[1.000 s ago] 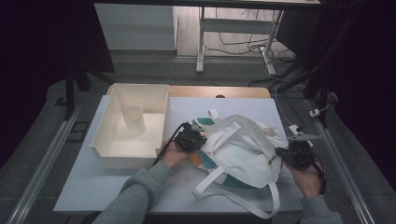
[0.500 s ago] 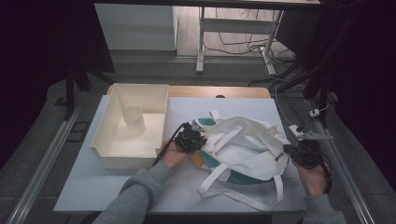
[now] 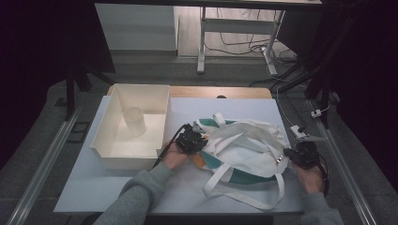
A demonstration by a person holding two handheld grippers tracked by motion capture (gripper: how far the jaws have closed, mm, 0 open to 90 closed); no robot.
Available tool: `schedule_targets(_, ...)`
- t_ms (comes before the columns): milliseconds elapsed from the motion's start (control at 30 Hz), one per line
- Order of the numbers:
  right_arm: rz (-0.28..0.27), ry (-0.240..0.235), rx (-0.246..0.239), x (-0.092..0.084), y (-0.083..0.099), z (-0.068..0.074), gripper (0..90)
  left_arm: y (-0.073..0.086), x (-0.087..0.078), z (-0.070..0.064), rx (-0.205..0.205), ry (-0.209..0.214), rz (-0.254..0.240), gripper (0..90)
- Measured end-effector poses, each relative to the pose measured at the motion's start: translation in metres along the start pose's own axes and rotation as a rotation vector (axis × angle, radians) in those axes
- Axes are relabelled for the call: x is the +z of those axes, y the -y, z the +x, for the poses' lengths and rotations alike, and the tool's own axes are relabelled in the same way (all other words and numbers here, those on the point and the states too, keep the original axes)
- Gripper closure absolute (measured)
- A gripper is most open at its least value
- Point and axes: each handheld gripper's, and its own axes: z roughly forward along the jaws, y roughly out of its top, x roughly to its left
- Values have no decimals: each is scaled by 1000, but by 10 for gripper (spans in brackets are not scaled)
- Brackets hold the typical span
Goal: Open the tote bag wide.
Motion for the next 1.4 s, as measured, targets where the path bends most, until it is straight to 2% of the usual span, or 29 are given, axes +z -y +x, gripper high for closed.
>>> schedule_targets(200,-9,-53,40,-2,0,-10,857,2,1,-1,2,-7,6,840)
schedule_targets(300,-21,-45,31,-9,-3,-11,857,2,2,-1,5,-5,11,840)
schedule_targets(433,-16,-17,21,-2,-1,-8,855,2,4,-1,3,-3,17,840)
schedule_targets(633,-37,-39,26,-6,0,-10,837,4,5,-2,4,-4,23,840)
schedule_targets(667,-45,-41,20,-8,0,-9,806,4,5,-2,2,-2,22,840)
schedule_targets(733,-72,-6,10,-15,-3,-3,663,3,5,-2,3,0,20,840)
schedule_targets(767,-94,-24,5,-20,-6,0,630,3,5,-2,5,1,20,840)
schedule_targets(867,-142,-42,-45,-38,-17,18,565,2,5,-3,5,2,16,840)
schedule_targets(933,-169,-88,-84,-47,-24,36,553,3,5,-2,4,4,15,840)
schedule_targets(1033,-182,-195,-152,-52,-32,68,544,2,4,-2,4,6,14,840)
schedule_targets(1133,-161,-305,-227,-48,-35,105,536,2,3,-2,3,12,11,839)
schedule_targets(1200,-145,-373,-259,-42,-37,127,535,2,3,-2,2,14,10,840)
schedule_targets(1333,-107,-459,-323,-31,-41,164,535,2,3,-2,-2,16,8,840)
schedule_targets(1400,-77,-479,-342,-24,-43,179,541,2,3,-2,-3,16,8,840)
